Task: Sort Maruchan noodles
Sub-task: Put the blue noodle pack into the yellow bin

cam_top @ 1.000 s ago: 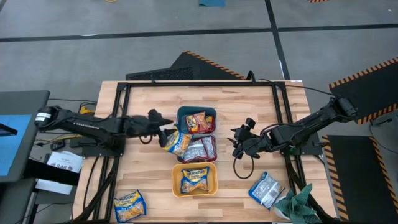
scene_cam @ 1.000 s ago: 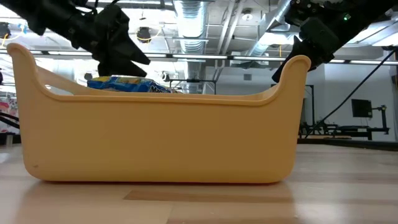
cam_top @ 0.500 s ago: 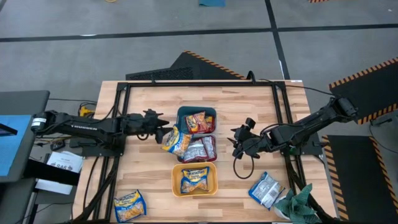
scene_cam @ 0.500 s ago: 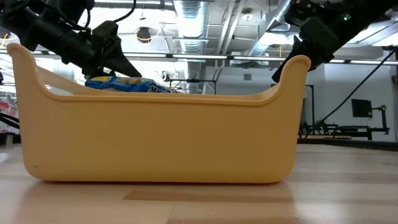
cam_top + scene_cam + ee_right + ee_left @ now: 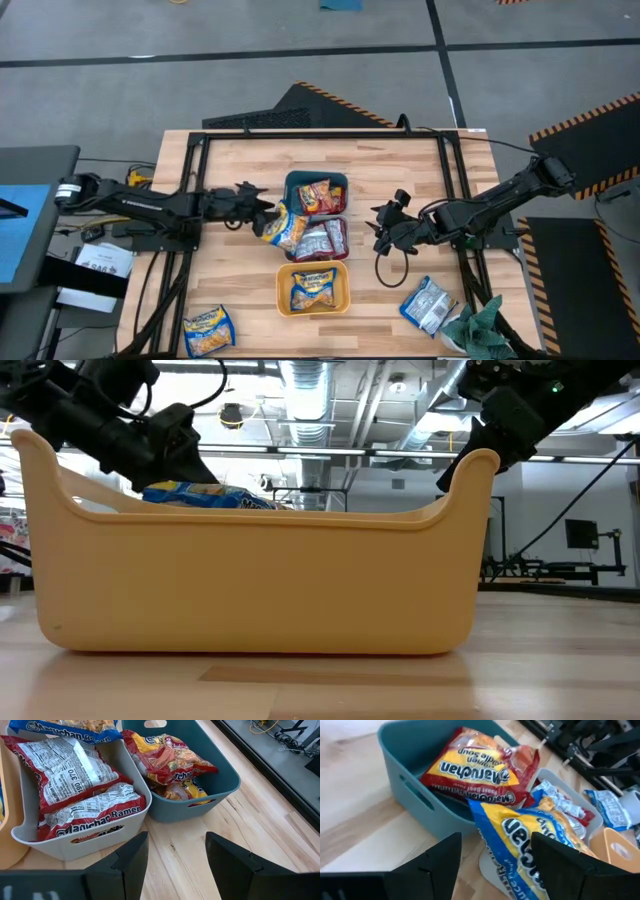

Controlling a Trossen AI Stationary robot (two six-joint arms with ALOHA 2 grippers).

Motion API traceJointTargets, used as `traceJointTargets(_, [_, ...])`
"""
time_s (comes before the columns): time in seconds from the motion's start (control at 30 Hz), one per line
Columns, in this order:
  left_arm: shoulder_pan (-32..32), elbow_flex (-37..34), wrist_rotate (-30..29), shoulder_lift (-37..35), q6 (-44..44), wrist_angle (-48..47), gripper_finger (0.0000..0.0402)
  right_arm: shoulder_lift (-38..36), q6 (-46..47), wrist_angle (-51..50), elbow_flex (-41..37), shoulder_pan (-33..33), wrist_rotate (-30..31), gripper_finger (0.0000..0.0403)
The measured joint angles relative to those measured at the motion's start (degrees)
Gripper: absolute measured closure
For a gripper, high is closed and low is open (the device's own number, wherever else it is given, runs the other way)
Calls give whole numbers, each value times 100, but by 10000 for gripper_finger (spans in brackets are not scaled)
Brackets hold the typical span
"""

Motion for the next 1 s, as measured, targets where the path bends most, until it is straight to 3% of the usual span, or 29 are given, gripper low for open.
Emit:
traceJointTargets(0.2, [66, 4, 185, 416, 24, 687, 174, 0, 42, -2, 0, 0, 0, 185])
traceJointTargets(0.6, [105, 4, 421, 566, 51, 850, 194, 0, 42, -13, 0, 0, 0, 185])
traceJointTargets(0.73, [103, 4, 392, 566, 221, 849, 246, 0, 42, -13, 0, 0, 0, 185])
traceJointTargets(0.93, [105, 4, 394, 564, 505, 1065, 381, -1, 42, -14, 0, 0, 0, 185])
traceJointTargets(1.0, [104, 21, 384, 544, 572, 1103, 392, -1, 42, -15, 0, 0, 0, 185])
